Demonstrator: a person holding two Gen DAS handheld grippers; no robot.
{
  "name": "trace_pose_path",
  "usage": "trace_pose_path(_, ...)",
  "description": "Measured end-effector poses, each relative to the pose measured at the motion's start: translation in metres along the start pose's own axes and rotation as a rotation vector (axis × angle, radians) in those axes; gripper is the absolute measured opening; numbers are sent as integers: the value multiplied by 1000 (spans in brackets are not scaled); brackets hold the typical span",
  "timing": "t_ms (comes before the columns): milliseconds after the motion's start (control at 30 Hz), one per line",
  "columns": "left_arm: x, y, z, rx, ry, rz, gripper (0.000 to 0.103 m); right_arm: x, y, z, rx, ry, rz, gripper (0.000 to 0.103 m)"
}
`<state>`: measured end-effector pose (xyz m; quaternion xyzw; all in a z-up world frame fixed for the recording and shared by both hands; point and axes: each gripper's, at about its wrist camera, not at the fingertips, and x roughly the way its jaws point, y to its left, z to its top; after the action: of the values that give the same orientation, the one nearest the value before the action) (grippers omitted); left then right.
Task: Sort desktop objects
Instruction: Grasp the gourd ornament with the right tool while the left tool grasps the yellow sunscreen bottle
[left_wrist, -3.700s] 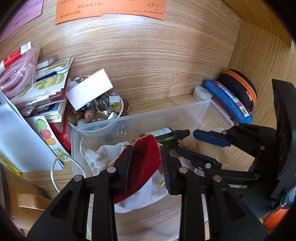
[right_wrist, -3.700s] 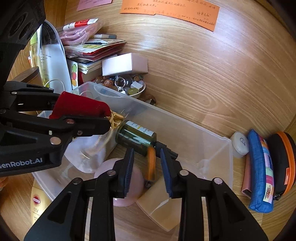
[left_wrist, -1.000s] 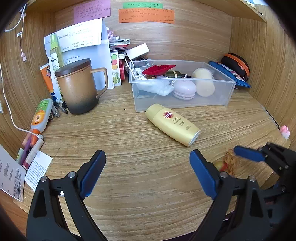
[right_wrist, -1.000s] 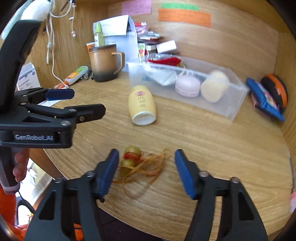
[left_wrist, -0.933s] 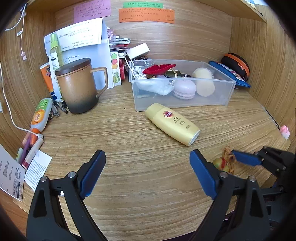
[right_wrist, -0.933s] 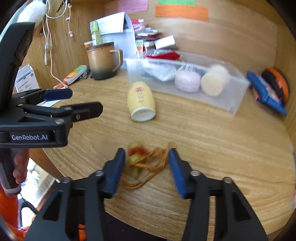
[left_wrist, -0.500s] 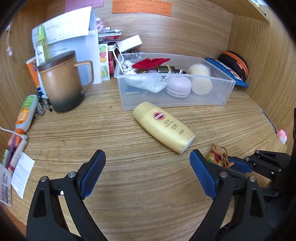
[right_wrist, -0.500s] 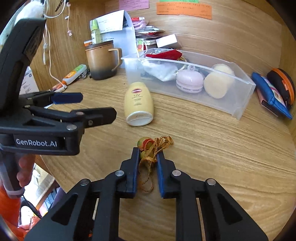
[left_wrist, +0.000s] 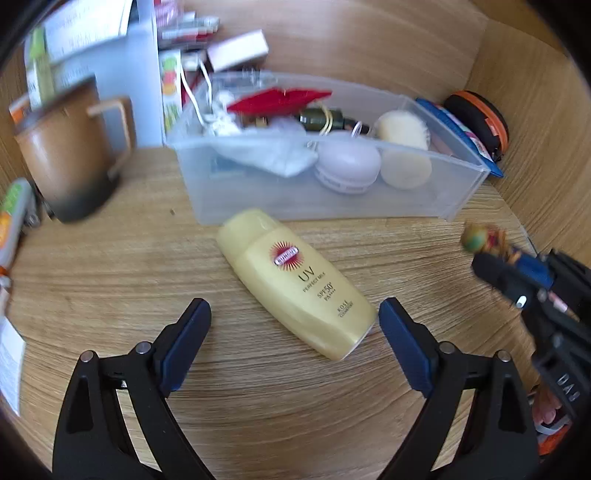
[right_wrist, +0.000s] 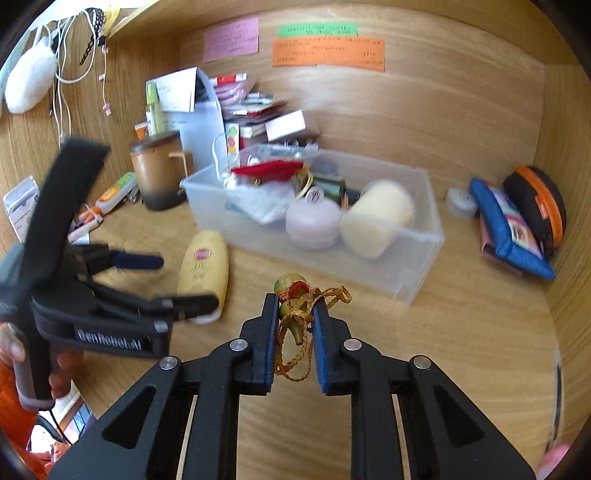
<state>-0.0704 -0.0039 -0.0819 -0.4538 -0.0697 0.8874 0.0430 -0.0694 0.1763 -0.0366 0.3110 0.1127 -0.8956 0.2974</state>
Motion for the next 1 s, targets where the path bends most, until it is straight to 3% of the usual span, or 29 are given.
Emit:
trace_pose_path(133, 7, -10, 3, 27, 11, 48, 92, 4, -5, 15, -25, -23, 7, 15)
trace_pose_path(233, 12, -19, 5, 67, 9, 89, 81, 9, -7, 23, -52, -34, 7, 15)
trace_pose_path(300, 13, -24, 5, 80, 8, 105, 80, 14, -8, 28, -64, -36, 15, 15)
trace_pose_path(400, 11, -31, 3, 122, -7, 111, 56, 21, -12, 31, -62, -33, 30, 15)
trace_pose_path(500, 9, -31, 1, 133, -9, 113, 47, 27, -16, 31, -48, -25, 58, 16)
trace_pose_path(700, -3, -15, -6, 59, -3, 60, 34, 31, -22, 28, -22, -22, 96, 16)
trace_pose_path(833, -9, -7, -12, 18, -6, 80, 28, 30, -20, 27, -29, -23, 113, 16)
trace_pose_path(1000, -21, 11, -22, -40, -12, 96, 26, 31, -13, 26, -57, -20, 120, 16)
